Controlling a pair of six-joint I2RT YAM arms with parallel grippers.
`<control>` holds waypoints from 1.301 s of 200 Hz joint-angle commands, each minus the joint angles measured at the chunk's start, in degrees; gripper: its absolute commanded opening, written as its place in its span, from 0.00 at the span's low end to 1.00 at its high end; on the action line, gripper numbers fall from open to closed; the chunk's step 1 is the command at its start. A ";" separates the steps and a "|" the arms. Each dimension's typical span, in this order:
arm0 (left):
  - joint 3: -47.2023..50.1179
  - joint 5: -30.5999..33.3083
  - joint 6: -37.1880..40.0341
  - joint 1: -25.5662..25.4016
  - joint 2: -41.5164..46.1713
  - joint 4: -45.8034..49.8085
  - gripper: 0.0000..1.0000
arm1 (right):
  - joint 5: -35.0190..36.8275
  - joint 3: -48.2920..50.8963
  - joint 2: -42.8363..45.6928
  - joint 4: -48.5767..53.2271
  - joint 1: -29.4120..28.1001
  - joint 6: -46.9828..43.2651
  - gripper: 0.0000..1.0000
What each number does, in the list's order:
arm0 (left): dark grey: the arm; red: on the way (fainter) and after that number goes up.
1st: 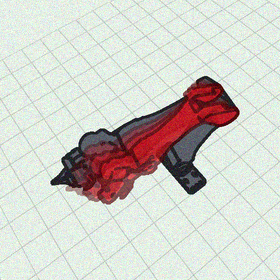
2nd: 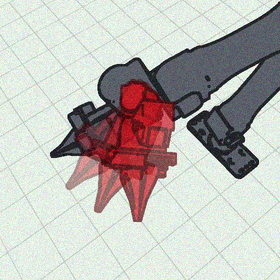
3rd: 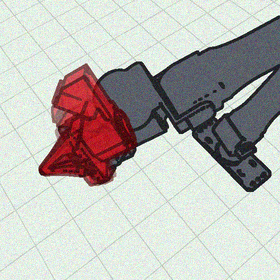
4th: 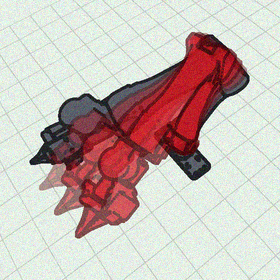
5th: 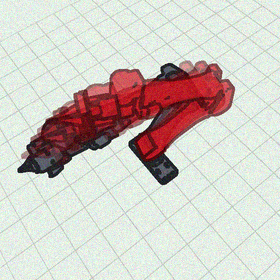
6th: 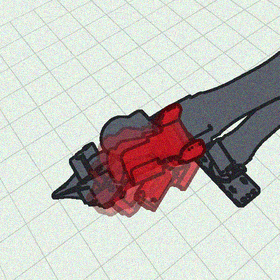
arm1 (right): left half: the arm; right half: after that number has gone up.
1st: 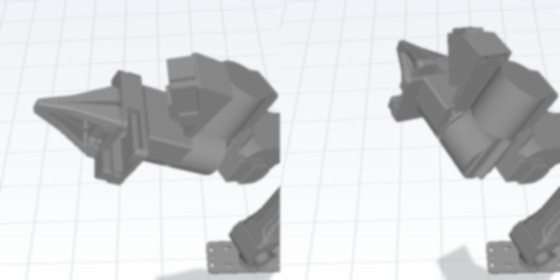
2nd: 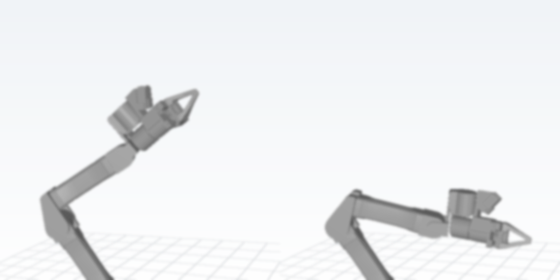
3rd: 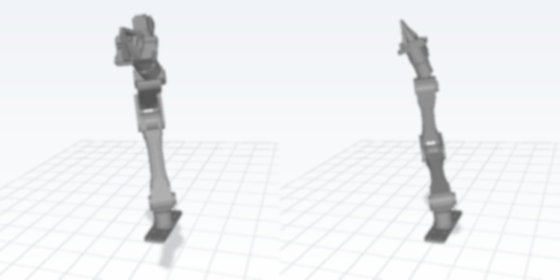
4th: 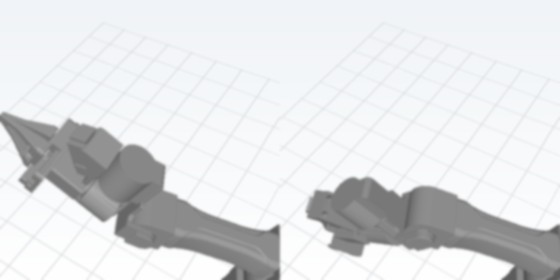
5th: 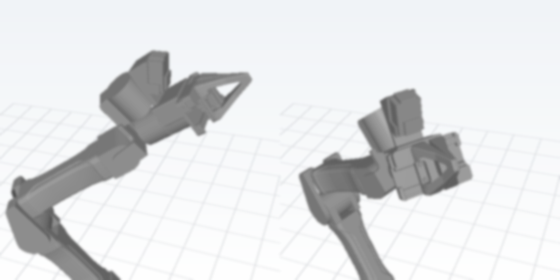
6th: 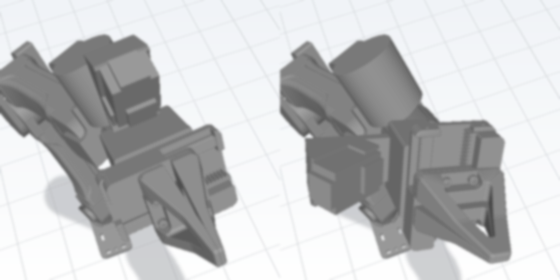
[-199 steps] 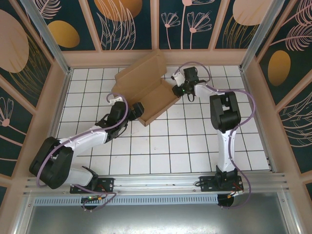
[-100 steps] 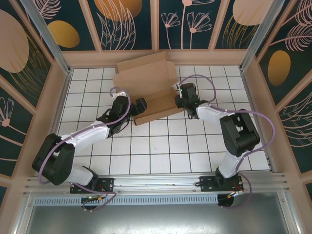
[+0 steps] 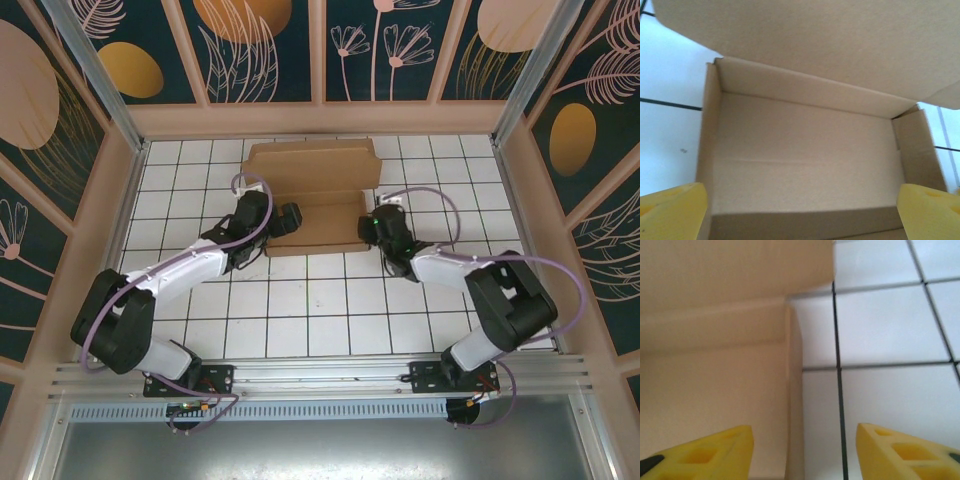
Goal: Fold the paper box
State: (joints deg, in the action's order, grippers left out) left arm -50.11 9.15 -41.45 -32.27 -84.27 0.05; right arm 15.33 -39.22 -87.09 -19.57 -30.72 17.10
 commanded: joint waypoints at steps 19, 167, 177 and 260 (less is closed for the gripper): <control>-3.47 1.68 2.84 1.96 -2.27 10.16 0.88 | -10.51 0.89 5.23 -7.23 6.82 -2.38 0.60; -11.55 -1.36 4.65 6.29 -20.82 14.81 0.41 | -11.91 -2.14 -0.07 -4.10 6.38 -3.77 0.64; -11.83 -0.86 4.68 6.32 -21.49 14.71 0.38 | -11.64 -2.52 -0.52 -3.52 6.16 -4.49 0.64; -11.36 -1.46 5.21 6.28 -22.68 13.52 0.00 | -2.88 -18.27 -11.15 15.13 1.07 -7.37 0.62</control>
State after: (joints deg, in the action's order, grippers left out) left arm -61.28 7.77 -36.60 -26.24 -106.41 13.93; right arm 6.31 -50.96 -94.04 -13.96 -27.59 10.92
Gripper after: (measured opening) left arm 0.092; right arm 0.629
